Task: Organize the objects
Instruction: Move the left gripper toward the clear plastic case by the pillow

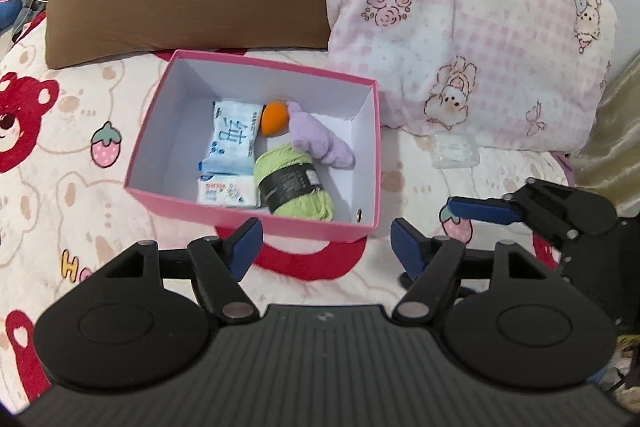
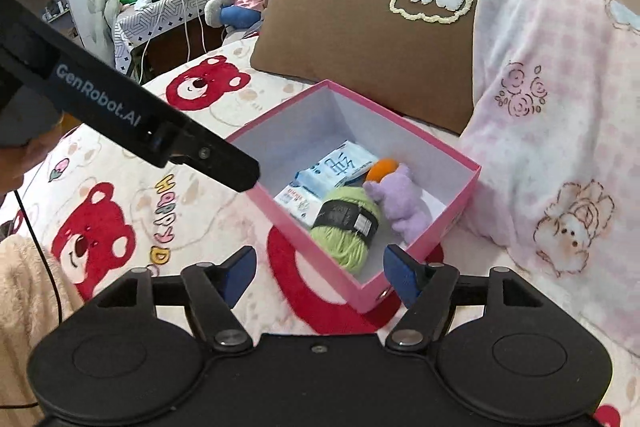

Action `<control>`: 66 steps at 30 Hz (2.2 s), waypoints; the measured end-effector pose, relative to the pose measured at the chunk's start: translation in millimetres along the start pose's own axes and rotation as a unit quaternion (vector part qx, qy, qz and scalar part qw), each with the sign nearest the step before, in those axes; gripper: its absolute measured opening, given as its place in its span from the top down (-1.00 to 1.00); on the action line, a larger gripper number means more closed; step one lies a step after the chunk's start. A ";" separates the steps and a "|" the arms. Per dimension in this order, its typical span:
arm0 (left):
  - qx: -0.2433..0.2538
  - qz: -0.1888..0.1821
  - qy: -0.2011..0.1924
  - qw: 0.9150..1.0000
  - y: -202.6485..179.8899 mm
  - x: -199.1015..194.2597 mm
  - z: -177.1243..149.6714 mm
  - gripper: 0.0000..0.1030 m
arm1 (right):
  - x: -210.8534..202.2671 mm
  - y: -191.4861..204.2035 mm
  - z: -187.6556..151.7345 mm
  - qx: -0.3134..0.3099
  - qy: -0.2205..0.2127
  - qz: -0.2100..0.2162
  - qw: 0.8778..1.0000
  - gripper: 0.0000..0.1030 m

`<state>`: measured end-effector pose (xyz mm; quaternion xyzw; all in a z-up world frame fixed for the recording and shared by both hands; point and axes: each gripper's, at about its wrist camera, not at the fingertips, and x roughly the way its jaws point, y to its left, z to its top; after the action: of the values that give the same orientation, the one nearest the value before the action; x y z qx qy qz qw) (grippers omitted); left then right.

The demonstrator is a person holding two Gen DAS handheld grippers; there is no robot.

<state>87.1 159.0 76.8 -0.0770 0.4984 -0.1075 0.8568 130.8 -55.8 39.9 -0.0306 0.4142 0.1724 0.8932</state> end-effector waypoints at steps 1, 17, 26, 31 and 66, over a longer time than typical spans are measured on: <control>0.000 0.001 0.002 1.000 0.0 -2.1 -3.6 -0.36 | -3.6 1.5 -2.1 0.002 0.001 0.002 1.000 -0.46; 0.040 -0.001 0.050 0.998 -34.3 -7.6 -49.6 -0.49 | -51.5 28.0 -42.6 0.007 0.012 -0.022 1.000 -0.77; 0.086 0.008 0.071 0.994 -68.5 3.1 -64.9 -0.61 | -64.4 13.7 -75.9 0.009 0.038 -0.024 0.999 -0.77; 0.091 0.019 0.096 0.991 -80.5 19.9 -72.6 -0.62 | -72.4 3.0 -93.1 0.018 0.035 -0.023 0.999 -0.77; 0.097 -0.020 0.048 0.994 -189.9 130.5 -11.1 -0.93 | -43.5 -94.6 -138.0 0.073 -0.079 -0.097 0.989 -0.77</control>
<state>119.7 -58.6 7.5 0.0019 0.5249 -0.1759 0.8328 35.7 -184.1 -26.2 0.0081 0.3485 0.0560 0.9356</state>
